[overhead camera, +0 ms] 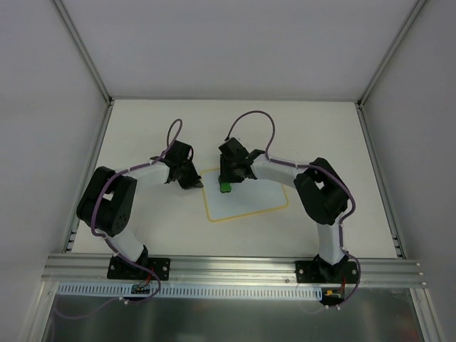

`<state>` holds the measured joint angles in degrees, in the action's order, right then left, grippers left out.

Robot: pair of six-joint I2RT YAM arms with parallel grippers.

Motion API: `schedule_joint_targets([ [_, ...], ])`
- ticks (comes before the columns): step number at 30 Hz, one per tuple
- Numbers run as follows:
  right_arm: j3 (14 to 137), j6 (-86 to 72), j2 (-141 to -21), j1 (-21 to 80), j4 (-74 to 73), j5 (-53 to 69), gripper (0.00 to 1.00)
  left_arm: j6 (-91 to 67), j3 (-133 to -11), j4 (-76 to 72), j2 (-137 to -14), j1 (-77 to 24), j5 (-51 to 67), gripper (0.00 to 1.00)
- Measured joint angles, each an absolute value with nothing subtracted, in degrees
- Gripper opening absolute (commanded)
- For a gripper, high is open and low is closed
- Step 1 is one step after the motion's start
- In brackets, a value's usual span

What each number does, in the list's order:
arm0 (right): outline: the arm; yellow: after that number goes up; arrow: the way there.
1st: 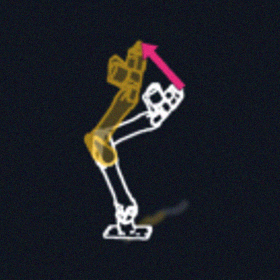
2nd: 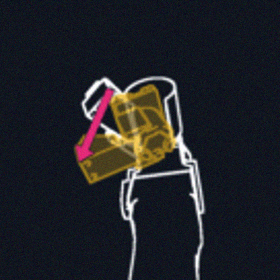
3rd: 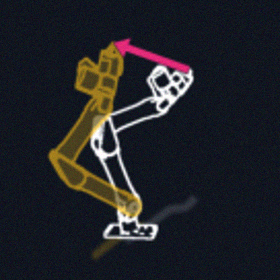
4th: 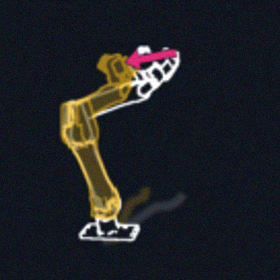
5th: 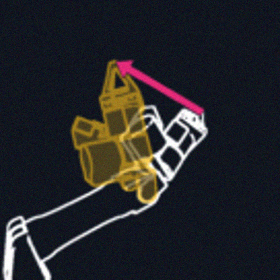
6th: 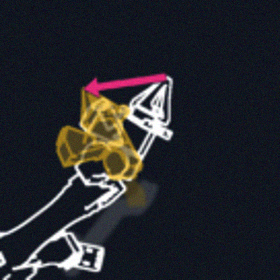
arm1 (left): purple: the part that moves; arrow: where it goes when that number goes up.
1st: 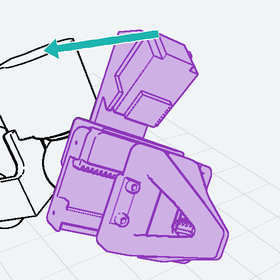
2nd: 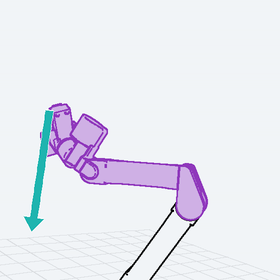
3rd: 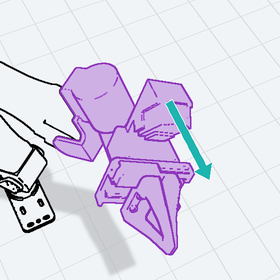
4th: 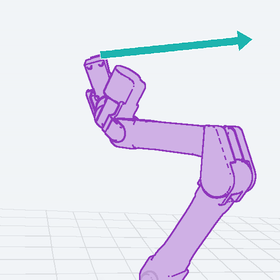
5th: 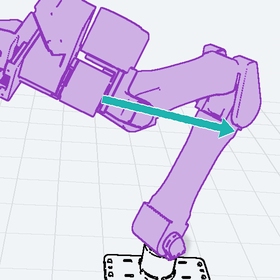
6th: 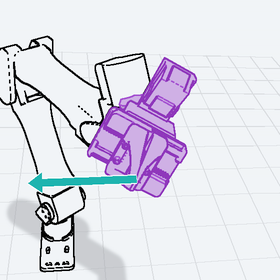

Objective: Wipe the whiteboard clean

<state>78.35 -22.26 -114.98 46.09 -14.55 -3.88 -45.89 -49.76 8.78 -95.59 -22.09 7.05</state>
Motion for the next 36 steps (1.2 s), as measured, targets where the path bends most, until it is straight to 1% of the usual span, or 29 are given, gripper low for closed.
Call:
schedule_joint_targets([
  [2, 75.31, -22.28, -112.79, 44.07, -14.22, -3.97, 0.00, -45.91, -49.76, 8.80, -95.59, -22.02, 7.16, 0.00],
  [5, 68.42, -22.04, -107.09, 38.00, -14.63, -5.10, 0.00, -45.91, -49.76, 8.82, -95.59, -22.00, 7.22, 0.00],
  [10, 58.74, -19.00, -95.66, 23.55, -18.96, -10.39, 0.00, -45.89, -49.78, 8.95, -95.53, -22.00, 7.18, 0.00],
  [15, 56.95, -14.87, -85.17, 13.67, -20.97, -12.25, 0.01, -45.87, -49.93, 9.54, -95.46, -21.63, 7.20, 0.00],
  [18, 57.63, -12.88, -85.56, 7.88, -20.58, -11.64, 0.02, -45.84, -50.11, 9.85, -95.46, -21.63, 7.14, 0.00],
  [21, 57.87, -11.33, -89.95, 2.92, -19.33, -10.61, 0.03, -45.82, -50.28, 10.09, -95.46, -21.63, 7.14, 0.00],
  [25, 57.87, -10.46, -95.50, 0.38, -18.09, -8.80, 0.09, -45.78, -50.54, 10.66, -95.46, -21.63, 6.98, 0.00],
  [28, 57.89, -10.44, -97.78, 0.12, -17.63, -7.64, 0.22, -45.58, -50.76, 11.05, -95.44, -21.63, 6.94, 0.00],
  [29, 58.02, -10.46, -97.95, -0.01, -17.37, -7.29, 0.32, -45.56, -50.85, 11.22, -95.46, -21.63, 6.94, 0.04],
  [31, 58.28, -10.63, -97.95, -0.32, -16.82, -6.72, 0.45, -45.39, -50.98, 11.46, -95.44, -21.63, 6.90, 0.13],
  [32, 58.30, -10.85, -97.95, -0.49, -16.51, -6.52, 0.55, -45.25, -50.98, 11.68, -95.37, -21.63, 6.76, 0.20],
  [33, 58.30, -11.16, -97.95, -0.67, -16.43, -6.39, 0.61, -45.01, -50.98, 11.99, -95.26, -21.63, 6.48, 0.24],
  [34, 58.30, -11.31, -97.95, -0.82, -16.43, -6.17, 0.65, -44.77, -50.98, 12.45, -95.11, -21.63, 6.28, 0.28],
  [35, 58.28, -11.46, -97.95, -0.91, -16.43, -6.02, 0.73, -44.31, -50.98, 12.95, -94.76, -21.63, 6.07, 0.37],
  [36, 58.28, -11.57, -97.89, -0.97, -16.40, -5.76, 0.78, -43.81, -50.98, 13.39, -94.37, -21.63, 5.76, 0.40],
])
